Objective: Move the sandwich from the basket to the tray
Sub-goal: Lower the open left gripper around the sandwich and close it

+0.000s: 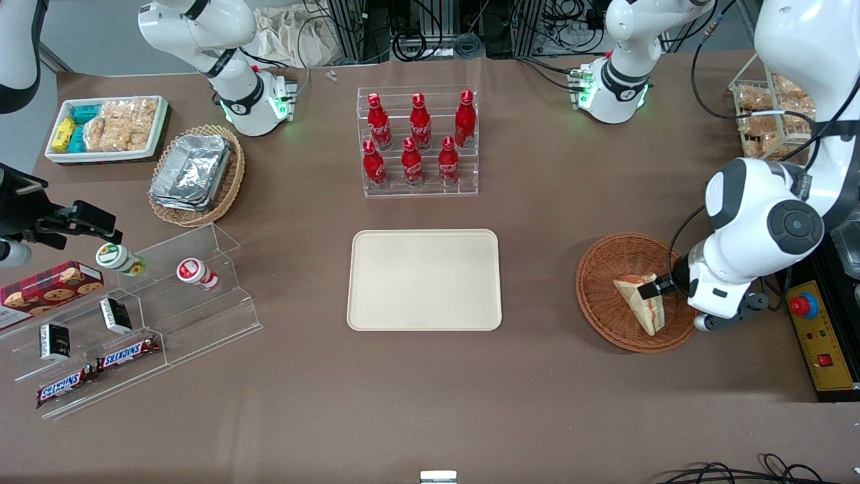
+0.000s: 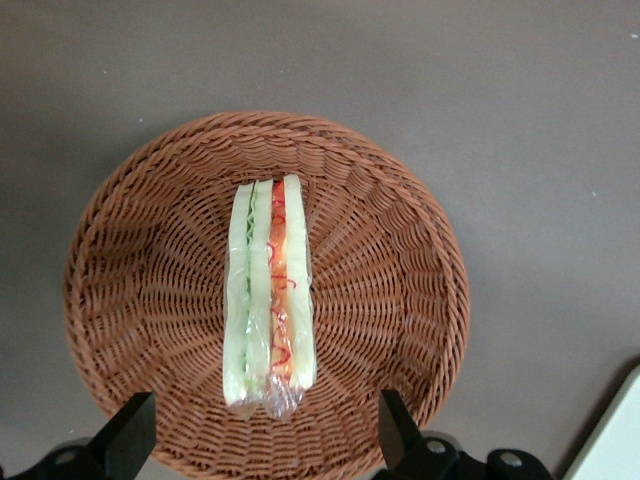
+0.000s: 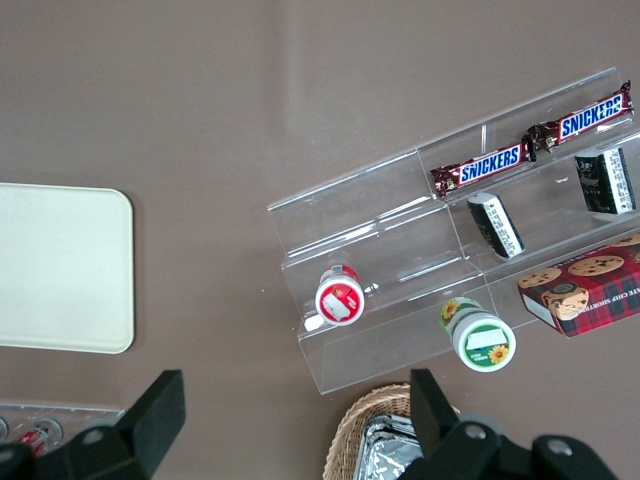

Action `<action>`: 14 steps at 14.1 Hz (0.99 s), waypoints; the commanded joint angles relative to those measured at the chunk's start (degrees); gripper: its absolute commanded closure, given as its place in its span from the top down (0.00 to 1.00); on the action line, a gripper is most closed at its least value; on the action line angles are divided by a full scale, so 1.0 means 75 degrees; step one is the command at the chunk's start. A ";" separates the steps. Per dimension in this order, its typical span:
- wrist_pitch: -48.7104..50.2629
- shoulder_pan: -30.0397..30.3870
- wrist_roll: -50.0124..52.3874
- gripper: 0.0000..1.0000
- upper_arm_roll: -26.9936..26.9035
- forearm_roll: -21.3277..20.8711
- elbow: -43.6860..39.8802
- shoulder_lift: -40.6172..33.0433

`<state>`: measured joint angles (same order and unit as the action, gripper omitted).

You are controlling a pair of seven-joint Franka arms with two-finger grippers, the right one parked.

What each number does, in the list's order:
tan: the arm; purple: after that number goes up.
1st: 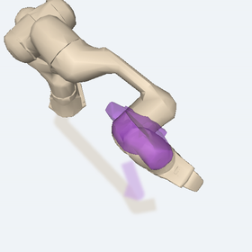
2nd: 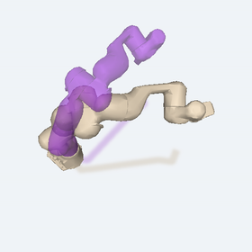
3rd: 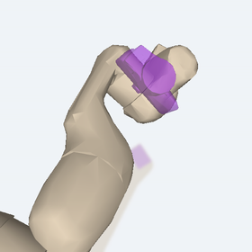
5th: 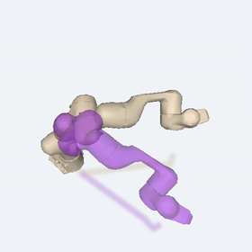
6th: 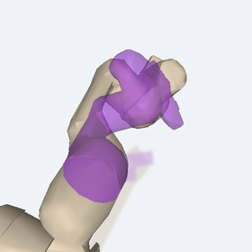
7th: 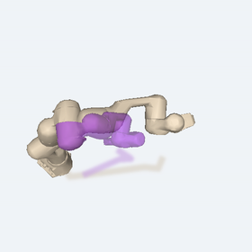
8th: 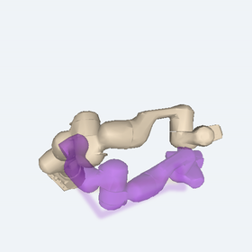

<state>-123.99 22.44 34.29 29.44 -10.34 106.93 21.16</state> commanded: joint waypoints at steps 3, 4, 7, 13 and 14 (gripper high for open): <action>-0.0366 -0.0027 0.1424 1.00 0.0047 -0.1350 0.0062 0.0670; -0.0378 -0.0015 0.1474 1.00 0.0047 -0.1410 0.0074 0.0706; -0.0379 -0.0015 0.1510 1.00 0.0047 -0.1410 0.0144 0.0799; -0.0553 0.0031 0.1697 1.00 0.0047 -0.1410 0.0366 0.1046; -0.0670 0.0055 0.1709 1.00 0.0047 -0.1410 0.0460 0.1023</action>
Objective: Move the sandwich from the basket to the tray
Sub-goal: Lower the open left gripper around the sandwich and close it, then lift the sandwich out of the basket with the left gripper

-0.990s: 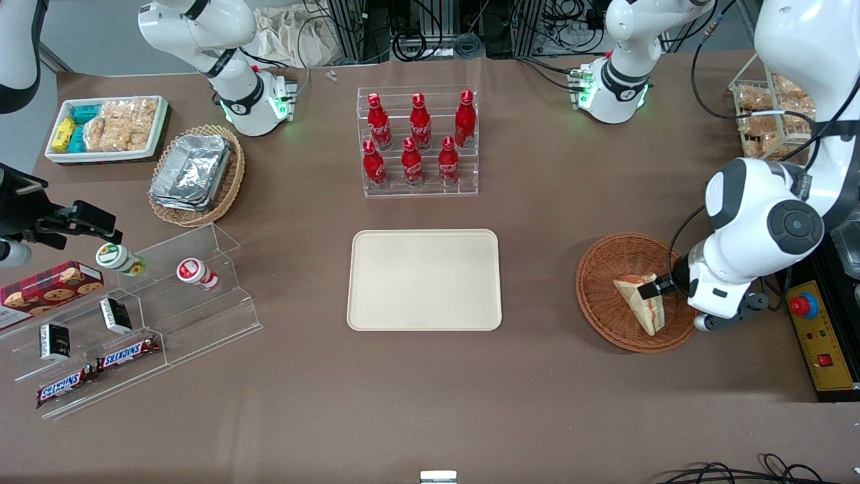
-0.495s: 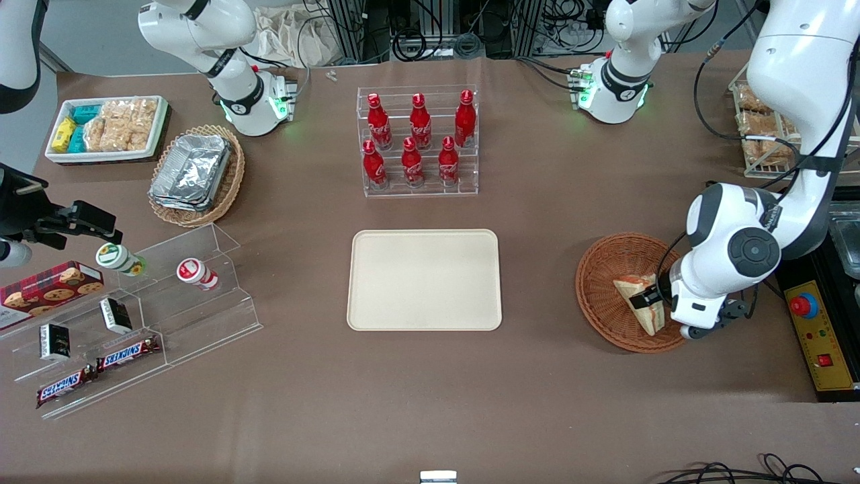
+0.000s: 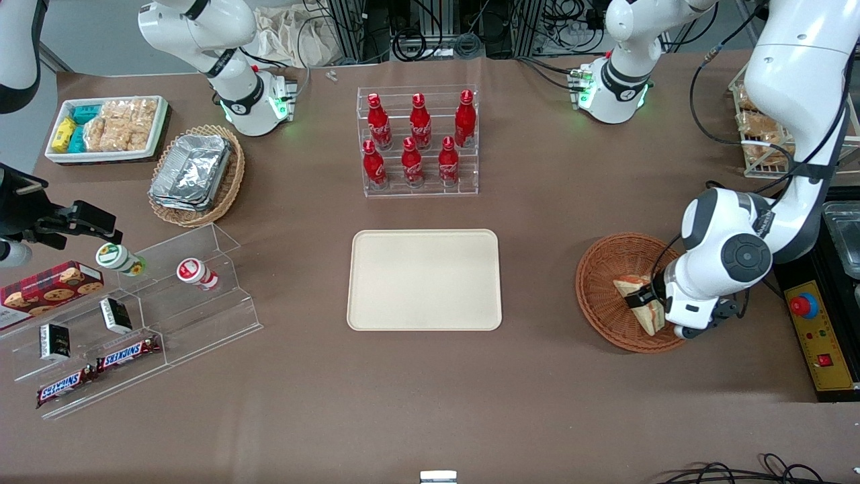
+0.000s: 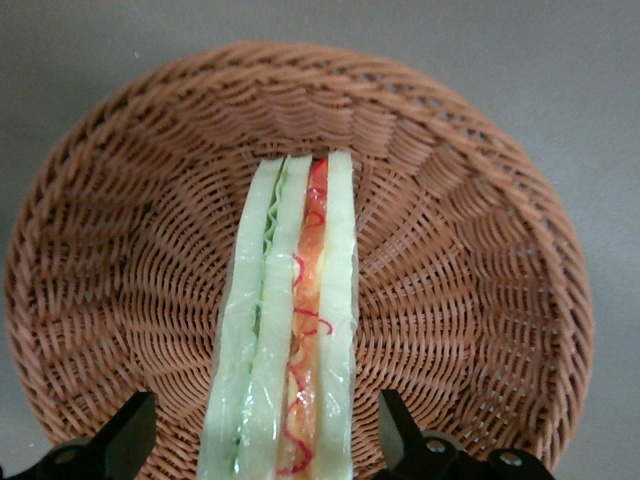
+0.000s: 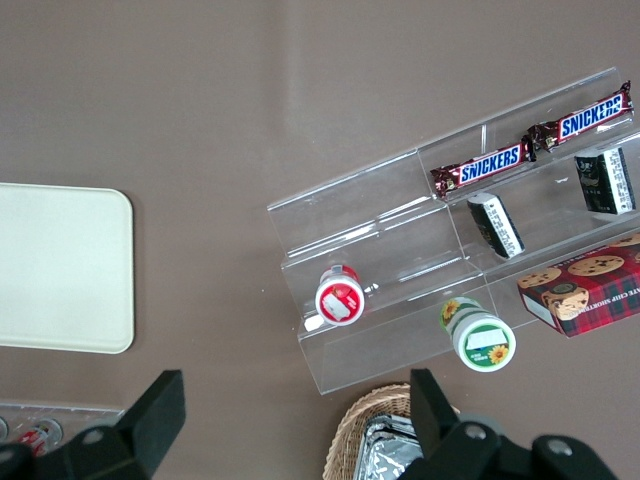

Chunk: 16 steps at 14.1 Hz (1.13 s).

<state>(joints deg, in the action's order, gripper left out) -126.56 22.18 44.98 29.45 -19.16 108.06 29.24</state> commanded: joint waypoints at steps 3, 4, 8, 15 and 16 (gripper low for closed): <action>-0.0492 0.0089 0.0551 0.41 0.0046 -0.0211 0.0311 -0.0020; -0.0492 0.0078 0.0680 0.16 0.0046 -0.0211 0.0288 -0.0020; -0.0364 0.0019 0.1115 0.00 0.0070 -0.0234 -0.0062 -0.0113; 0.2985 -0.0004 0.1022 0.00 0.1099 0.0338 -0.3037 -0.0301; 0.3081 0.0007 0.1010 0.00 0.1240 0.0653 -0.3214 -0.0359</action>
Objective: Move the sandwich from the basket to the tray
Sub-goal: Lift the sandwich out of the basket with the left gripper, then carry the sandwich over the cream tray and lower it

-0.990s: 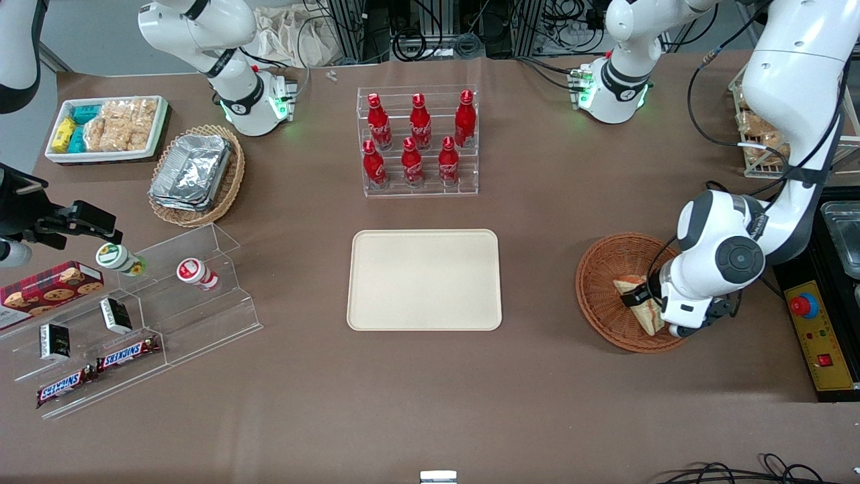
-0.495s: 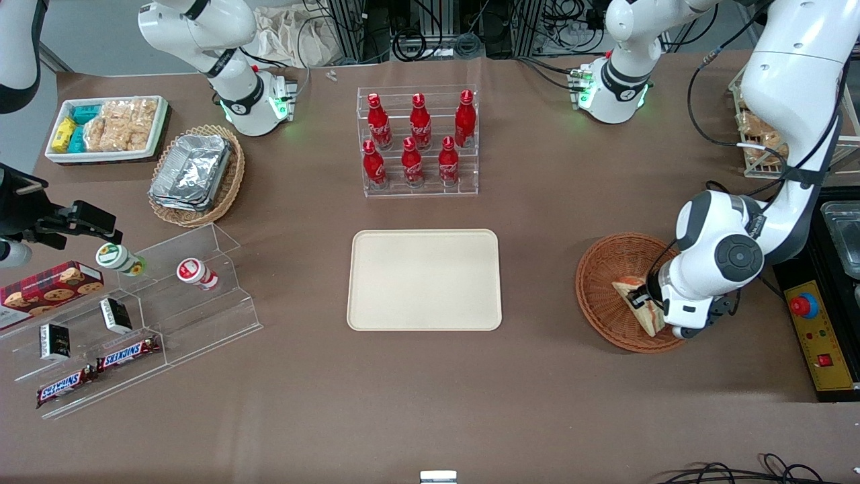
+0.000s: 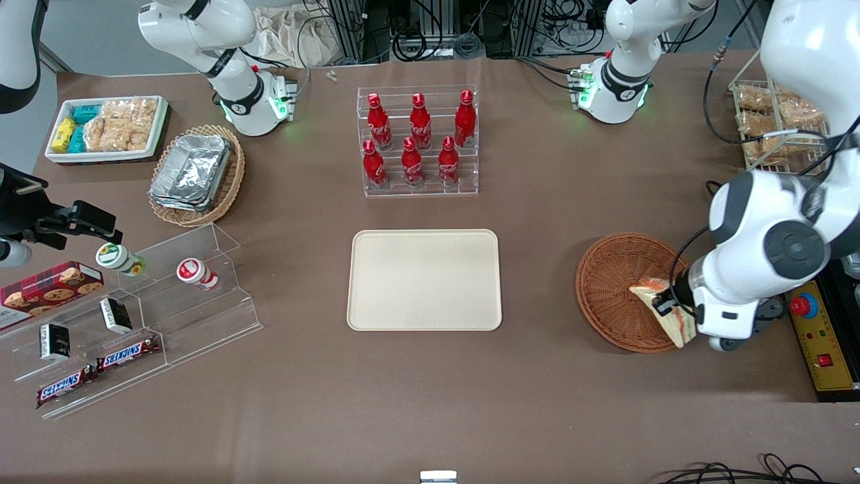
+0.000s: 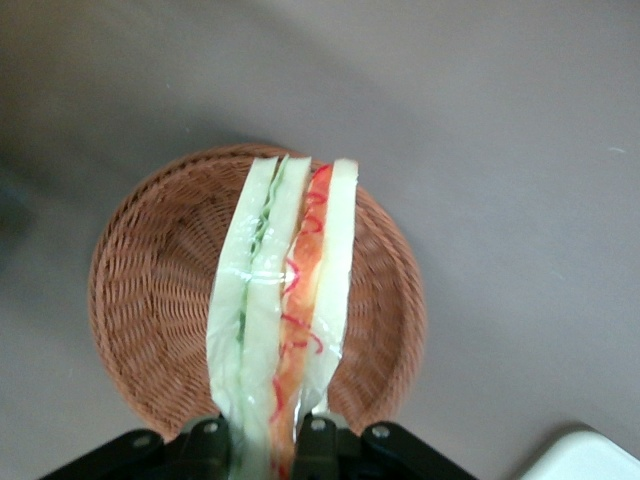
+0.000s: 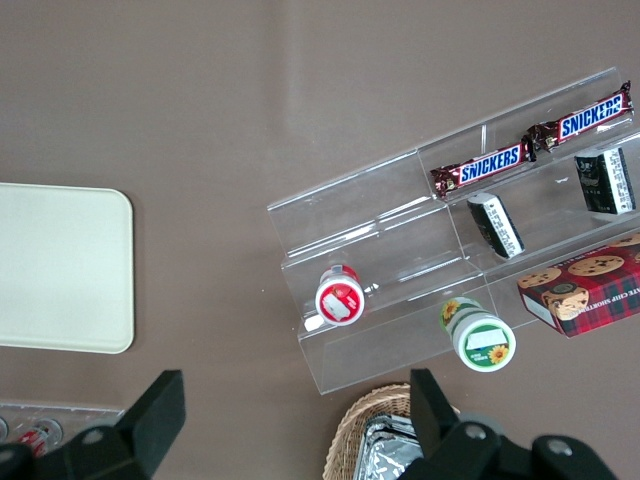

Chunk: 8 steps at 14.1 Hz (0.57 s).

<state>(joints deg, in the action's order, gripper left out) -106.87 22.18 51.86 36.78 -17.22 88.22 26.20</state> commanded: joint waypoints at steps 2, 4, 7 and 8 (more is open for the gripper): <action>0.0480 -0.0015 0.0163 0.00 0.0800 0.0654 -0.0886 0.0058; 0.0398 -0.0155 0.0210 0.00 0.1283 0.0643 -0.0888 0.0117; -0.0044 -0.0986 0.0164 0.00 0.1273 0.0538 -0.0806 0.0408; -0.0442 -0.1151 0.0094 0.00 0.1261 0.0514 -0.0655 0.0560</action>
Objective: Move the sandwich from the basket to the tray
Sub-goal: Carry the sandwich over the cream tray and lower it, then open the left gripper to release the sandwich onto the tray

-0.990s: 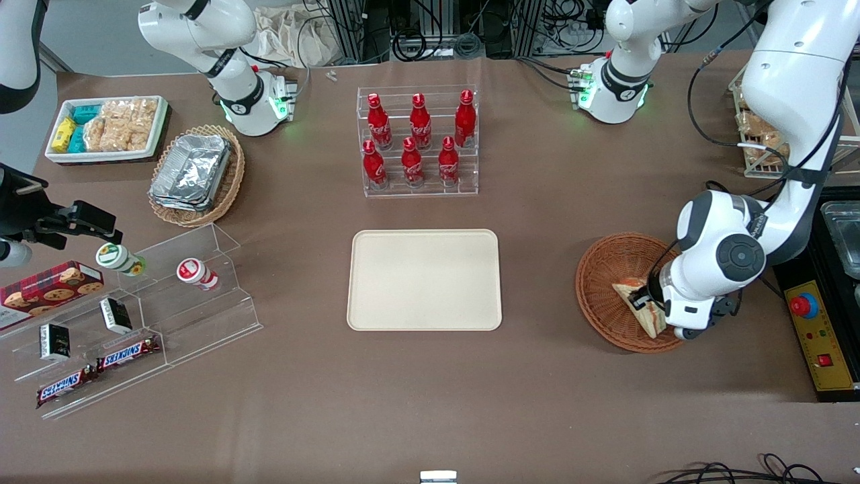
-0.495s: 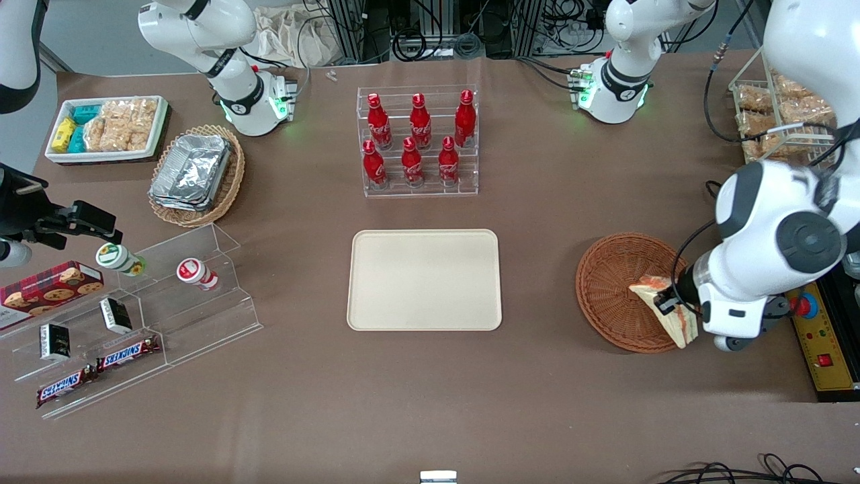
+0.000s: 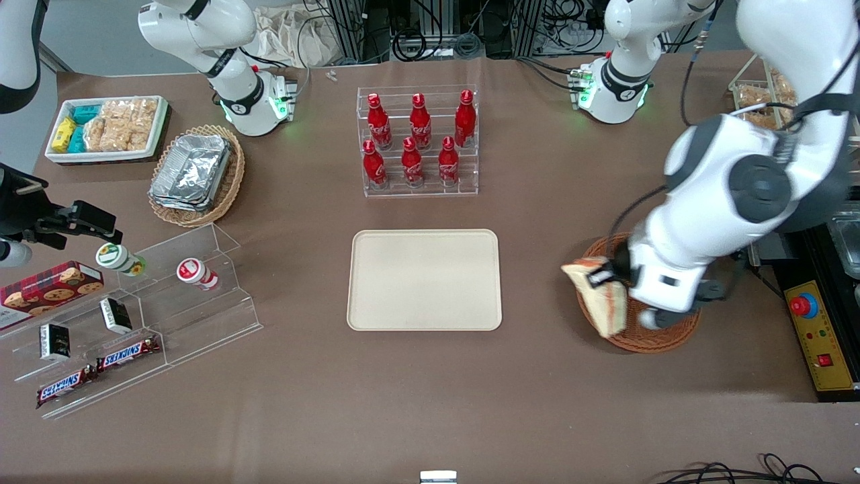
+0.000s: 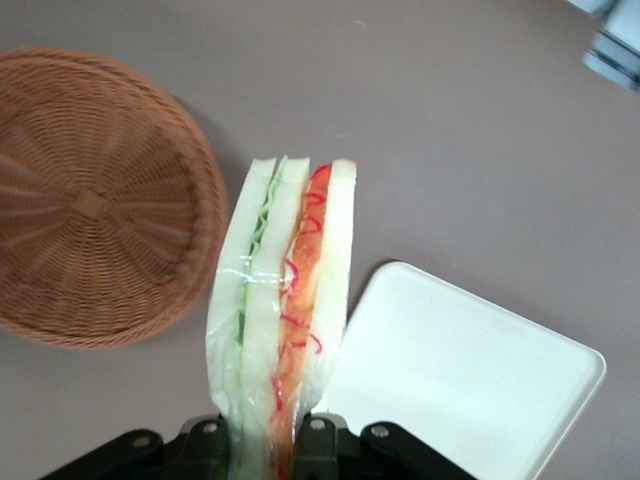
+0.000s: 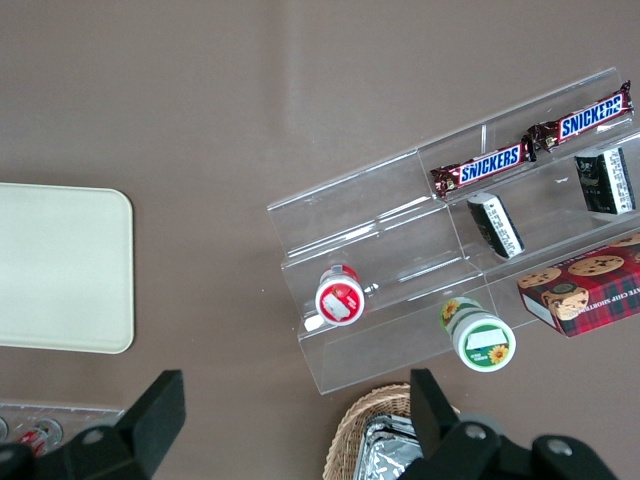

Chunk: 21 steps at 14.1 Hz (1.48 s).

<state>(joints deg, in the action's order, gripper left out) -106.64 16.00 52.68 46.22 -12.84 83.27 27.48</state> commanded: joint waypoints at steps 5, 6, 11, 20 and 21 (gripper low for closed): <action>-0.1424 -0.1453 0.0113 0.00 -0.0058 -0.1496 0.0217 0.1525; -0.1646 -0.1663 0.0113 0.00 -0.0058 -0.1614 0.0217 0.1725; -0.2046 -0.3233 0.0113 0.00 -0.1228 -0.1815 0.0264 0.2453; -0.2035 -0.3388 0.0088 1.00 -0.1300 -0.2190 0.0511 0.2677; -0.1907 -0.3364 0.0101 1.00 -0.1288 -0.2155 0.0441 0.2584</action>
<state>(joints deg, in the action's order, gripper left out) -121.96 -9.51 52.69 36.80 -28.01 86.50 48.42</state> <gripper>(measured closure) 0.546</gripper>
